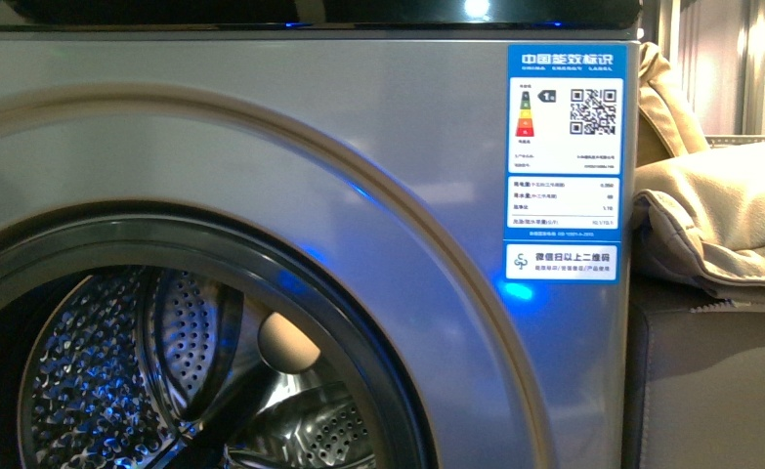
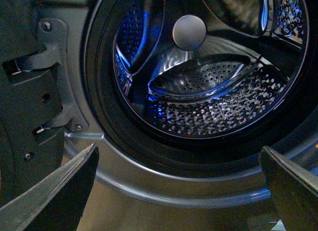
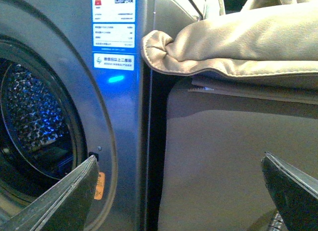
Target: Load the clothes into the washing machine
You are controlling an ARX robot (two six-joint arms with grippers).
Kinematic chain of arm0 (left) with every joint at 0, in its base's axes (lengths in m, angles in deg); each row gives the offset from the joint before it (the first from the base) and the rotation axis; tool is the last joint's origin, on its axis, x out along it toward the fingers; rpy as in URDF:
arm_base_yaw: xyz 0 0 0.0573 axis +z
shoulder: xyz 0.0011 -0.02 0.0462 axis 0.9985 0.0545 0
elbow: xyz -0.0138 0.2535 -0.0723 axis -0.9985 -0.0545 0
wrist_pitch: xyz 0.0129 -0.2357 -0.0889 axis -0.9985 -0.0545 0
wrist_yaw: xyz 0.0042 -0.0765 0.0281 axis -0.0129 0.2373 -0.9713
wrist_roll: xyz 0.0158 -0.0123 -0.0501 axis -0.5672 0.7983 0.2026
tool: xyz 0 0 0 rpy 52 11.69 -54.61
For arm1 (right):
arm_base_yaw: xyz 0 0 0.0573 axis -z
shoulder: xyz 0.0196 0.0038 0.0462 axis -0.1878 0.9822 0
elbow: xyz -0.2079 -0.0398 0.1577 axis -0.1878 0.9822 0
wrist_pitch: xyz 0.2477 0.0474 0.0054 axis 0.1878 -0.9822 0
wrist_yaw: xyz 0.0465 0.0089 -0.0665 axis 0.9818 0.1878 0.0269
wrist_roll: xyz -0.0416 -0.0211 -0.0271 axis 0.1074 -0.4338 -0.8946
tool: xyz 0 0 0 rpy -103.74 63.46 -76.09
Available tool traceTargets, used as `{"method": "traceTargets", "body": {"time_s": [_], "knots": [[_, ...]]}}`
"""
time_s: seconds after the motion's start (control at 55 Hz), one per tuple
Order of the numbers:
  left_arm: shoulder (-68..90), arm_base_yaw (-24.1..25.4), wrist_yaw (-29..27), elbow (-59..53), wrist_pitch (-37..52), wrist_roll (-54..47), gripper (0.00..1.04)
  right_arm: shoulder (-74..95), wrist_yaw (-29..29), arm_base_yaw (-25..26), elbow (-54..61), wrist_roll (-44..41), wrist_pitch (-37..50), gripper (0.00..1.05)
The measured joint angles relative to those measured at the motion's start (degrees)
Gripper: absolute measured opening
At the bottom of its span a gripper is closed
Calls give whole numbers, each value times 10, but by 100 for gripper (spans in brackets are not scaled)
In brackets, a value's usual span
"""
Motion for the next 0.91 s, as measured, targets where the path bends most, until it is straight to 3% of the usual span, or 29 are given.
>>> {"method": "traceTargets", "body": {"time_s": [0.164, 0.418, 0.545, 0.673, 0.909], "knots": [[0, 0, 0, 0, 0, 0, 98, 88, 59, 79, -4, 43, 113, 97], [0, 0, 0, 0, 0, 0, 98, 220, 104, 148, -62, 104, 215, 97], [0, 0, 0, 0, 0, 0, 98, 290, 120, 177, -130, 116, 163, 97], [0, 0, 0, 0, 0, 0, 98, 375, 117, 206, -217, 97, 55, 97], [0, 0, 0, 0, 0, 0, 98, 534, 96, 252, -374, -29, -196, 97]]}}
